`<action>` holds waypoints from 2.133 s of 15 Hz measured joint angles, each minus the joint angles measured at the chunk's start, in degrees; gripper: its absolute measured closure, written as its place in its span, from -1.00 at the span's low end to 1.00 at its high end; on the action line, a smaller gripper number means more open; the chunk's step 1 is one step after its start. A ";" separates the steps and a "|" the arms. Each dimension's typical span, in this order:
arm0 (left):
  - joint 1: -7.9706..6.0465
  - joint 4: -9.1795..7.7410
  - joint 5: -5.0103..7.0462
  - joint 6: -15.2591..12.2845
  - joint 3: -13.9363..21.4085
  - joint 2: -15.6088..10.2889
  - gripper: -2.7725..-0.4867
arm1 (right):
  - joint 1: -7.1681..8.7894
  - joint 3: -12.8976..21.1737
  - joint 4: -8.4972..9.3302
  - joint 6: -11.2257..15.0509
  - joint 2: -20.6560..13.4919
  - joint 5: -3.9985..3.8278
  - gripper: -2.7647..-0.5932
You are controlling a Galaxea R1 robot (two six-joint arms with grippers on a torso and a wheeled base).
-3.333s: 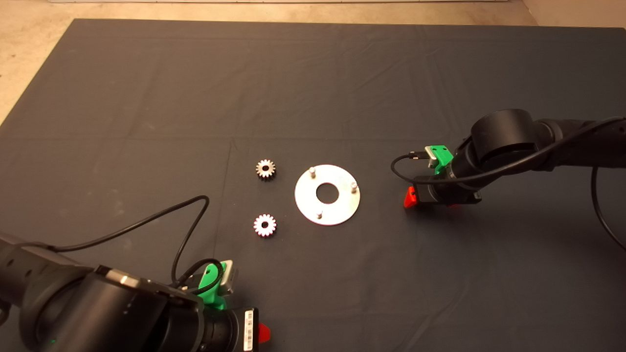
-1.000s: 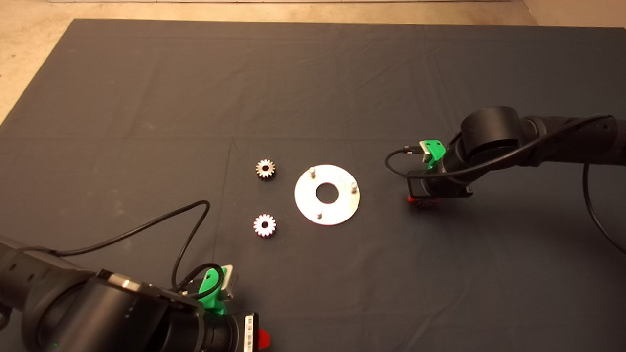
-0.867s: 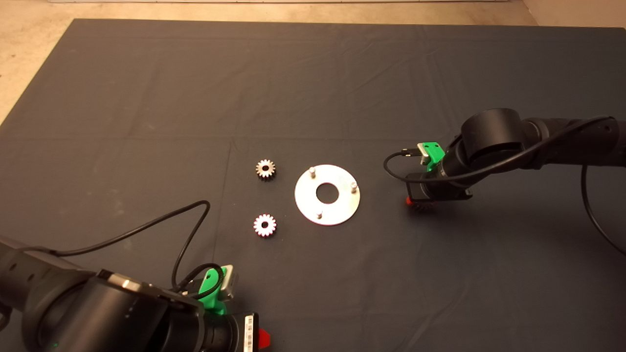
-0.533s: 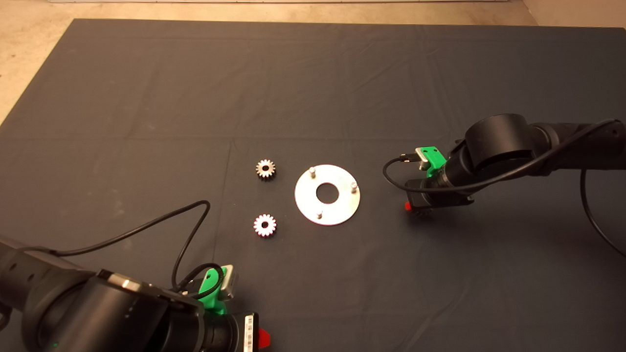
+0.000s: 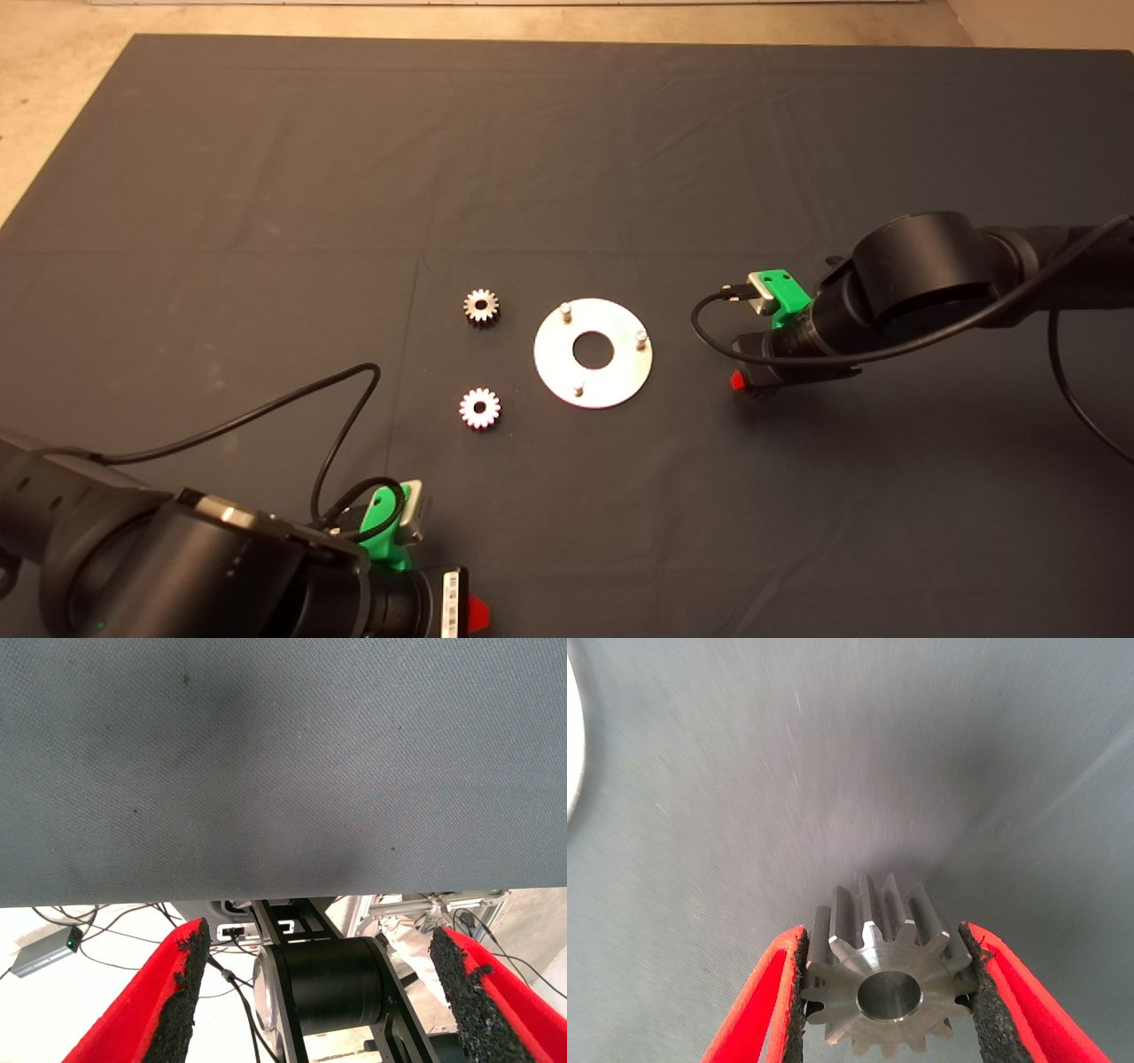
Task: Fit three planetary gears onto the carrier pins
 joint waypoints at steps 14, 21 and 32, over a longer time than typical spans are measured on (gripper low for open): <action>0.00 -0.02 0.03 0.00 0.00 0.00 -0.11 | 2.85 -7.24 0.00 -0.37 11.44 -0.04 0.58; -0.02 -0.05 0.02 0.00 0.00 1.01 -0.11 | 3.18 -9.42 -0.01 -0.78 12.56 -0.15 0.58; -0.04 -0.05 0.03 0.00 0.00 1.43 -0.11 | 3.18 -14.32 0.00 -2.43 18.07 -0.15 0.58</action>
